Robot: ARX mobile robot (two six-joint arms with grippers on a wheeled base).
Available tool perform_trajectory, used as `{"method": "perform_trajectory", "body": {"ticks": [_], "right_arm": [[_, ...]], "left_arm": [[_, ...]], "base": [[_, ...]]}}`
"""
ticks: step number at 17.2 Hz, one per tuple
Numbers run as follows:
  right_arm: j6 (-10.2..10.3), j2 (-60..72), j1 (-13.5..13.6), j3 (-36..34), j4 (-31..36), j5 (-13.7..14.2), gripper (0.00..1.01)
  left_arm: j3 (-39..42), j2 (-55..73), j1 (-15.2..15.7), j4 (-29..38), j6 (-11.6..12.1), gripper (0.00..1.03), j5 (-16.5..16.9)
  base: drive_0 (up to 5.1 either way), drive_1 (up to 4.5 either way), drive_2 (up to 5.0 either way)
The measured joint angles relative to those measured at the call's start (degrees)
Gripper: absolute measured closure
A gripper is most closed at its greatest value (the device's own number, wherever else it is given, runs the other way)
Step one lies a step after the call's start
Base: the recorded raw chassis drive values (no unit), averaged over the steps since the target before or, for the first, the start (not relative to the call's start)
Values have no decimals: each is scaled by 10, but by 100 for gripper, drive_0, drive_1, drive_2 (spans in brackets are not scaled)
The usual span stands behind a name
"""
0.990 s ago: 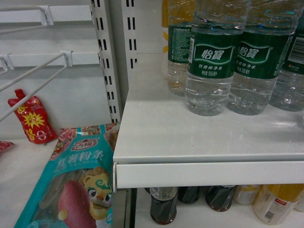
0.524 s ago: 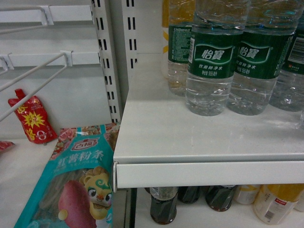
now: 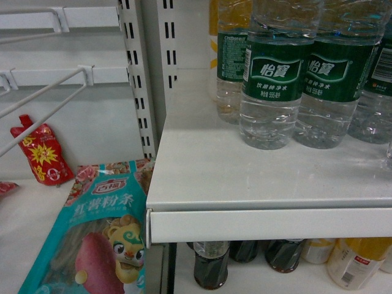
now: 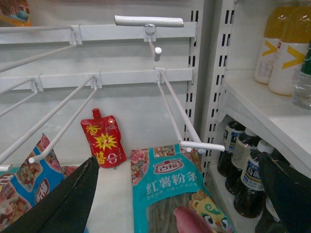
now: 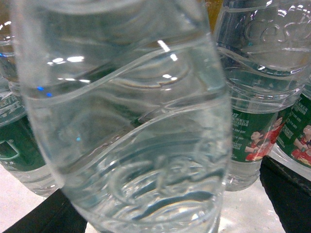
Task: Move water from second to third shelf
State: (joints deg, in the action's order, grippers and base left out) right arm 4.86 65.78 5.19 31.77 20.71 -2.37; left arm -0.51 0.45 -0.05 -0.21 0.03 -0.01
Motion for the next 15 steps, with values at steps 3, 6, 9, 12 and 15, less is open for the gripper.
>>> {"method": "perform_trajectory", "body": {"ticks": [3,6,9,12,15], "right_arm": [[0,0,0,0,-1,0,3],[0,-4,-1,0,-5,0,3],[-2,-23,0,0,-13,0,3],[-5,-56,5,-2,-33,12,3],[-5,-116,12,-18,-61,22,3]], "left_arm": [[0,0,0,0,0,5,0],[0,0,0,0,0,5,0],[0,0,0,0,0,5,0],[0,0,0,0,0,5,0],[0,0,0,0,0,5,0]], "base": [[0,0,0],[0,0,0],[0,0,0],[0,0,0],[0,0,0]]}}
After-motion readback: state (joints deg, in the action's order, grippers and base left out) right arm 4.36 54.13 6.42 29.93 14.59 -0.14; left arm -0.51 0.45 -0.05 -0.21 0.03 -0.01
